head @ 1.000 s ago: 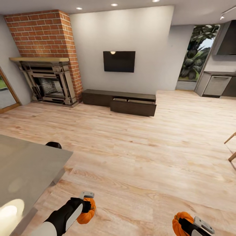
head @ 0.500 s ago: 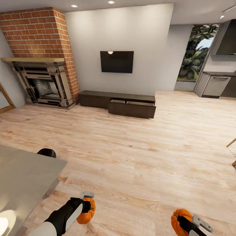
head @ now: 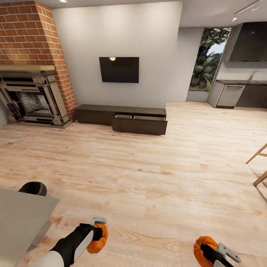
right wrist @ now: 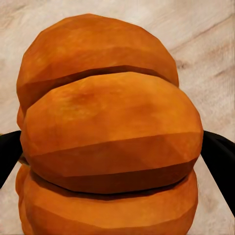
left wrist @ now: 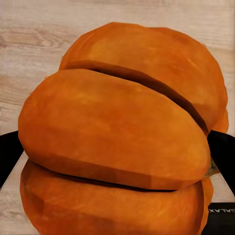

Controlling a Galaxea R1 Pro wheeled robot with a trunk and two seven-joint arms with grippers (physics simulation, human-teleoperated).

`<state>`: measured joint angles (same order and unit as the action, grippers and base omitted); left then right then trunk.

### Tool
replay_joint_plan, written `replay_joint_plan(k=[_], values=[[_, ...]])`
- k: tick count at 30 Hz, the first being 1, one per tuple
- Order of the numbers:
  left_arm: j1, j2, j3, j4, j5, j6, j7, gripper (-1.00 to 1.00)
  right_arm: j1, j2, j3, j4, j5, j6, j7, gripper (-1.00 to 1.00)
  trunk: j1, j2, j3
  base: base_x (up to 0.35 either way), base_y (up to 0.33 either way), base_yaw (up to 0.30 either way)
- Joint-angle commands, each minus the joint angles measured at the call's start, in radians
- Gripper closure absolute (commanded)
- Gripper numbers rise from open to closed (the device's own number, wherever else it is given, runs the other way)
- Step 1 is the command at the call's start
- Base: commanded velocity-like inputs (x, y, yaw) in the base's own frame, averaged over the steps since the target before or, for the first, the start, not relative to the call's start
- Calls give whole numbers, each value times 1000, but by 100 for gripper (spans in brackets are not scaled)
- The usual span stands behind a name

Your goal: Place each of the two pumpkins and all three candles from the living room inside a cabinet in the living room (use any cabinet), then make sure every cabinet is closed, and position the cauldron so it is next to a table in the living room.

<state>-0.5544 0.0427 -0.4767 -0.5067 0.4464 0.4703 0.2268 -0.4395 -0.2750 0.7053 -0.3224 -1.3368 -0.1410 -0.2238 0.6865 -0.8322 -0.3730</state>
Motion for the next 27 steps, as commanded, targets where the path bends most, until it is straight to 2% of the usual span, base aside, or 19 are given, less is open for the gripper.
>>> replay_joint_plan(k=[1,10,18,27], values=[[-1,2,-8,-3,9,4,9,100,-1,-1,8,-3,-7,-5,-8,100,1,-1,-1,333,0,-5],[-1,1,-8,-3,9,4,9,100,-1,-1,9,-3,-2,-6,-8,100,1,-1,-1,333,0,-1],[-1,1,-8,-3,9,4,9,100,-1,12,10,-1,-1,-8,-8,100,1,-1,-1,333,0,-2],[-1,2,-8,-3,8,3,9,100,-1,13,10,-1,-1,-8,-8,100,1,-1,-1,333,0,-180]])
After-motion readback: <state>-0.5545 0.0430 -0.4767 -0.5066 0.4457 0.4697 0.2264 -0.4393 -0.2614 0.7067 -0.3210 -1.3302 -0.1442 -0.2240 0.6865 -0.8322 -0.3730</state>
